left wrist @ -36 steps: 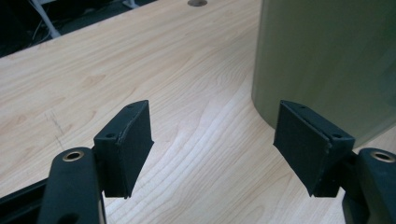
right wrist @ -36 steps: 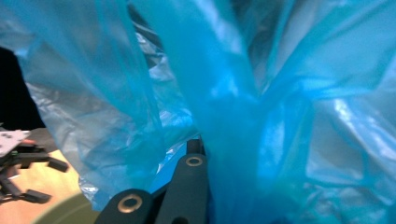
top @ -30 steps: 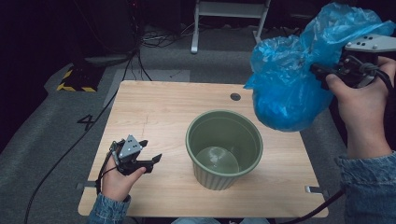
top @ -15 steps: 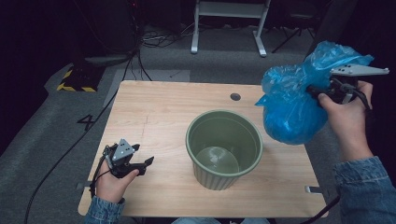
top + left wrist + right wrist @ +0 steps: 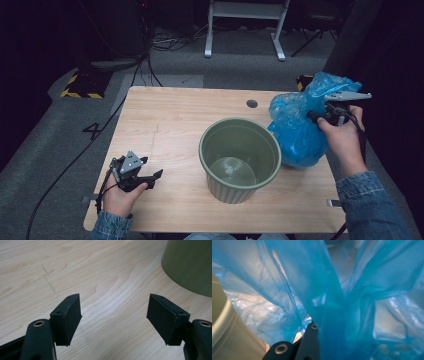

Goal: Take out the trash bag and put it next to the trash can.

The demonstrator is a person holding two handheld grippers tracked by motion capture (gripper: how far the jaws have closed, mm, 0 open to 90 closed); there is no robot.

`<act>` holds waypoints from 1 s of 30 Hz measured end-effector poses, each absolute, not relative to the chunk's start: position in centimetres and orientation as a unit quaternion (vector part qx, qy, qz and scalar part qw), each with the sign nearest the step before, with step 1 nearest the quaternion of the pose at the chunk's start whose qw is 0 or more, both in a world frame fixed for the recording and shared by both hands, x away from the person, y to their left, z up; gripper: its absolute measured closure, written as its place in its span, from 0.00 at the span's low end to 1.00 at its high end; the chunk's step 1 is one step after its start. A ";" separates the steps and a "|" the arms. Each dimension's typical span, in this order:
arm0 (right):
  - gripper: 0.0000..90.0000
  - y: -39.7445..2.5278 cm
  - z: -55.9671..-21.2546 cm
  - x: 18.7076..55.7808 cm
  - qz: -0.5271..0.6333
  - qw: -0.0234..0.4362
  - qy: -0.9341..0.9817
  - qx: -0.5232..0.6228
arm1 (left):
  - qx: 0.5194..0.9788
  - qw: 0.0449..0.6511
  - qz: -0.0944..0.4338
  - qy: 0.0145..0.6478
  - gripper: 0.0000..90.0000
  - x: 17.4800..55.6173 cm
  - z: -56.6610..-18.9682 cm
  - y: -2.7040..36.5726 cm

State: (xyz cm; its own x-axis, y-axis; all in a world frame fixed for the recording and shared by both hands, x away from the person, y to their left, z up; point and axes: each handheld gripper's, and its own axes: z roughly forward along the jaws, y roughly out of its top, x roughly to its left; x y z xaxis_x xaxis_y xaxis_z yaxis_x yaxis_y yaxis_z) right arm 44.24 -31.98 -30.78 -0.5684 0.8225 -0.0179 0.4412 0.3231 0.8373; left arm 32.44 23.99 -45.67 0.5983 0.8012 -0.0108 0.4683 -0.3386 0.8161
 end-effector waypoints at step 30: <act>0.33 -35.2 -32.0 37.5 0.376 0.191 0.798 0.430 | 0.793 0.420 0.190 0.398 0.30 32.5 -45.7 23.6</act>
